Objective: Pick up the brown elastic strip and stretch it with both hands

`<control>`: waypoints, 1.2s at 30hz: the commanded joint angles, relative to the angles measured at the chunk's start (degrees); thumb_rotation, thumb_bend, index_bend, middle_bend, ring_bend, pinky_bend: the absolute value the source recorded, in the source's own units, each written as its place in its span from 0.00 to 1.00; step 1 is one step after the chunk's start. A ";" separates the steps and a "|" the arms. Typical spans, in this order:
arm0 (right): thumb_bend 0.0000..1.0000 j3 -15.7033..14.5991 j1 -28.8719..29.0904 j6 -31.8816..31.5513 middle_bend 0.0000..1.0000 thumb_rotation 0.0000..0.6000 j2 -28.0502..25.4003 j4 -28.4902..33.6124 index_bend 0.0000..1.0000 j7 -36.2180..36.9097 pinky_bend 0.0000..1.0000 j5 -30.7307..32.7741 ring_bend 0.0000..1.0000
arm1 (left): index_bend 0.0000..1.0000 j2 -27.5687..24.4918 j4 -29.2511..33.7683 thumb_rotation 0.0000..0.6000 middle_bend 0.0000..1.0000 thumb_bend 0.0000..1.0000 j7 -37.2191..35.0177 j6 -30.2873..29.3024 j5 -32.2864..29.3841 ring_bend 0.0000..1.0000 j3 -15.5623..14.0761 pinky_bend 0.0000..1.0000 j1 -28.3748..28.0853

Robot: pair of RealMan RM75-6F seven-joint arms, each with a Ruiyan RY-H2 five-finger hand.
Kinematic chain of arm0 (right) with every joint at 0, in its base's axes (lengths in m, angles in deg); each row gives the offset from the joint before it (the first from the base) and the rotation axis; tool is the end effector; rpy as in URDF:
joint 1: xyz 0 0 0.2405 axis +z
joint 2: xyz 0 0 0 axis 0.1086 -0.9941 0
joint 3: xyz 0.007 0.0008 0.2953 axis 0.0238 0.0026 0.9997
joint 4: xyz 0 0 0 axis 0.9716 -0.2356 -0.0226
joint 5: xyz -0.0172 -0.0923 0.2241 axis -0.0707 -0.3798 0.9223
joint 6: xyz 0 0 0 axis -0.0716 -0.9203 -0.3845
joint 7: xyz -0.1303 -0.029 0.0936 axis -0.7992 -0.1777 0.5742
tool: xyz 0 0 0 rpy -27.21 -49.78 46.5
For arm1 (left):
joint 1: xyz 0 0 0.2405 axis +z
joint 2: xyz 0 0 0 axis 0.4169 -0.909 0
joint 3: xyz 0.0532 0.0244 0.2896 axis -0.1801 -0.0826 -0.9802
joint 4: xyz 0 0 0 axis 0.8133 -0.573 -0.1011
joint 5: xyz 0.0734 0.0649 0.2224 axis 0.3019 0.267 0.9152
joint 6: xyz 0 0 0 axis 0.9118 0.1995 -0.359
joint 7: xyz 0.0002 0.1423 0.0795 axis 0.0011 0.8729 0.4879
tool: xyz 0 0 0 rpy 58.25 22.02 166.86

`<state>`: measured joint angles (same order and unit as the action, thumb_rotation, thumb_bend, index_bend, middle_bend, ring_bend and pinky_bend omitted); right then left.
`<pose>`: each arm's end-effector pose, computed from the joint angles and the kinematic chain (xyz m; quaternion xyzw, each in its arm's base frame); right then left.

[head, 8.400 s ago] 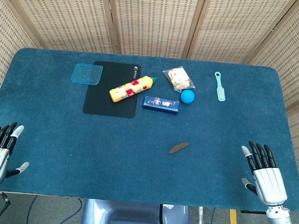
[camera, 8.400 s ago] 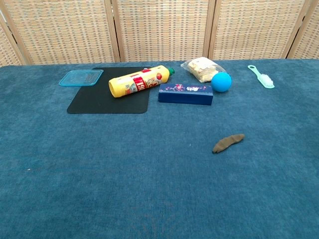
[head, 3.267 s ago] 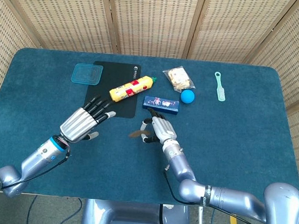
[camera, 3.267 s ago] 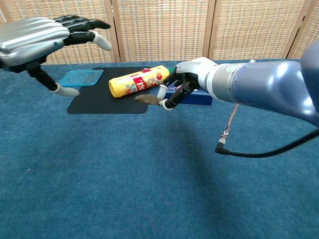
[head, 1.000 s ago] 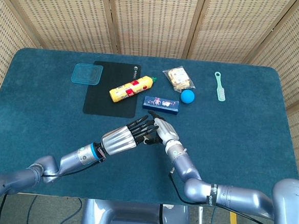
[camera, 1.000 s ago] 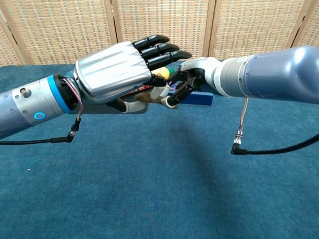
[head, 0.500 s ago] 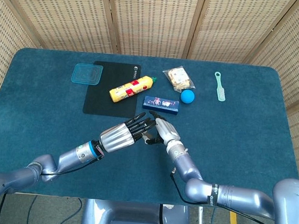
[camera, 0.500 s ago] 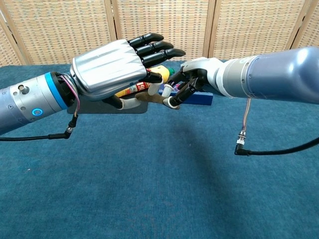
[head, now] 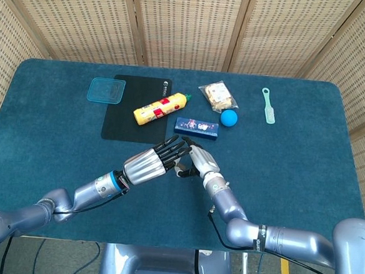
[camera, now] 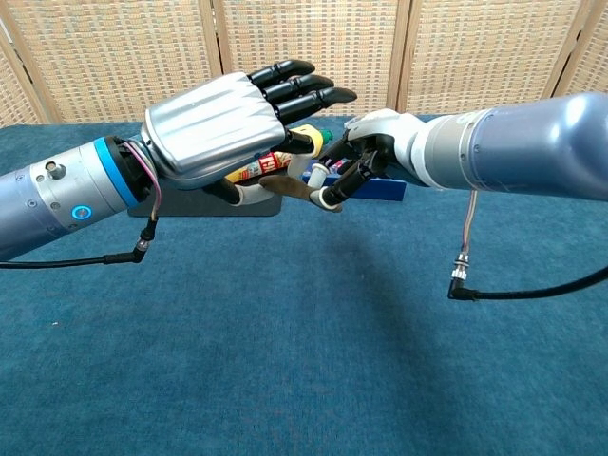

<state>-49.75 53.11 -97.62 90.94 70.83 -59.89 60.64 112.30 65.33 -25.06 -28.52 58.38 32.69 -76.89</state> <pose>-0.0559 -0.4172 -0.0776 0.5808 -0.6692 0.3806 0.2646 -0.1058 0.3977 -0.0830 -0.8056 0.0943 -0.4703 0.3478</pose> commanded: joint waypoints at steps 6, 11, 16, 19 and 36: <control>0.57 -0.22 0.07 -0.22 0.08 1.00 -0.11 0.38 0.76 0.17 0.00 -0.13 0.00 | 0.52 0.53 0.16 1.00 0.00 0.33 -0.84 0.07 -0.90 0.00 -0.16 0.00 0.08; 0.57 -0.36 0.15 -0.29 0.08 1.00 -0.16 0.52 0.76 0.26 0.00 -0.16 0.00 | 0.51 0.72 0.22 1.00 0.00 0.33 -1.38 0.18 -1.25 0.00 -0.38 0.00 0.00; 0.57 -0.48 0.16 -0.19 0.08 1.00 -0.23 0.41 0.76 0.45 0.00 -0.17 0.00 | 0.51 0.95 0.16 1.00 0.00 0.33 -1.64 -0.19 -1.19 0.00 -0.55 0.00 -0.17; 0.57 -0.55 0.14 -0.05 0.08 1.00 -0.24 0.30 0.76 0.63 0.00 -0.23 0.00 | 0.51 1.13 0.20 1.00 0.00 0.33 -1.95 -0.33 -1.16 0.00 -0.68 0.00 -0.29; 0.57 -0.83 -0.16 0.58 0.08 1.00 -0.49 -0.32 0.76 1.57 0.00 -0.64 0.00 | 0.61 2.02 -0.46 1.00 0.00 0.44 -1.42 -0.29 -1.39 0.00 -0.86 0.00 -0.78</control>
<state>-50.58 52.95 -97.05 90.46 70.53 -58.33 60.00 114.32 64.88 -26.47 -28.81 57.00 31.82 -77.66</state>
